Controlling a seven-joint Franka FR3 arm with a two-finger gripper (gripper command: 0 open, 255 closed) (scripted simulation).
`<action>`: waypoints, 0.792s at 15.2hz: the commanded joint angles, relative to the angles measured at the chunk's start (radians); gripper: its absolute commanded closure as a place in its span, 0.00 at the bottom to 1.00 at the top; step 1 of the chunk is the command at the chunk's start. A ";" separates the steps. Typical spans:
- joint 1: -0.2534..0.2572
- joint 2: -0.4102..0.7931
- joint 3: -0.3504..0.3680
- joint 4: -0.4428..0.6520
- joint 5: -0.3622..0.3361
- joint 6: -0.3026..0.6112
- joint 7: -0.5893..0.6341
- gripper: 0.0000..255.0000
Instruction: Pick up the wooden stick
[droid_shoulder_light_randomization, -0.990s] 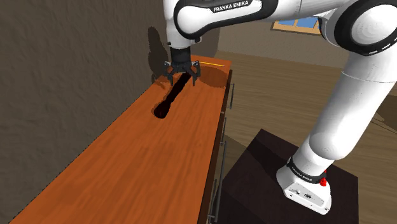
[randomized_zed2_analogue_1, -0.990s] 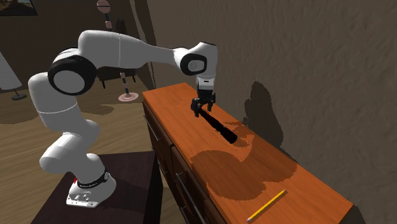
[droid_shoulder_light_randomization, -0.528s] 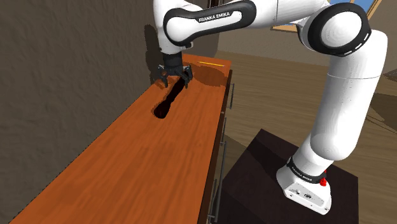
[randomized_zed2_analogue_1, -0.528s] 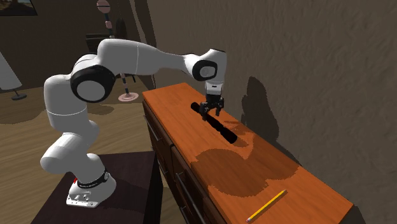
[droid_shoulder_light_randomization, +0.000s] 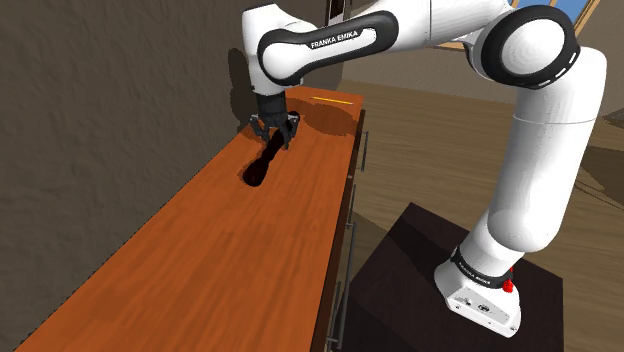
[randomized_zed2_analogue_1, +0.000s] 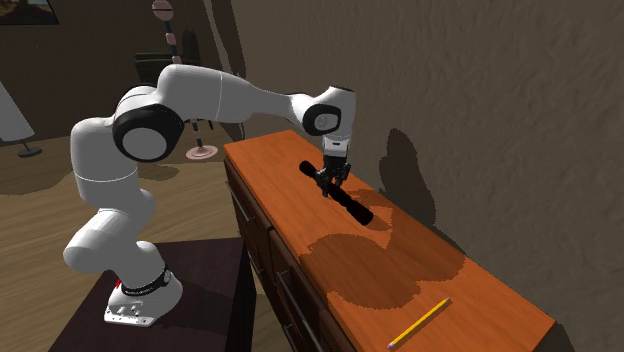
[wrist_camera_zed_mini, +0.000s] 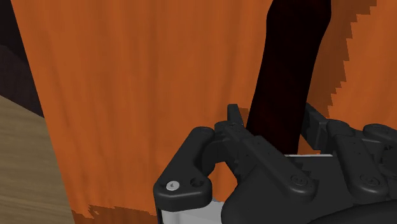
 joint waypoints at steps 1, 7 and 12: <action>0.000 0.000 0.000 -0.001 0.000 0.001 0.000 1.00; 0.000 0.002 0.000 0.002 -0.001 -0.001 0.000 1.00; 0.002 -0.008 0.003 0.056 0.006 -0.064 -0.007 1.00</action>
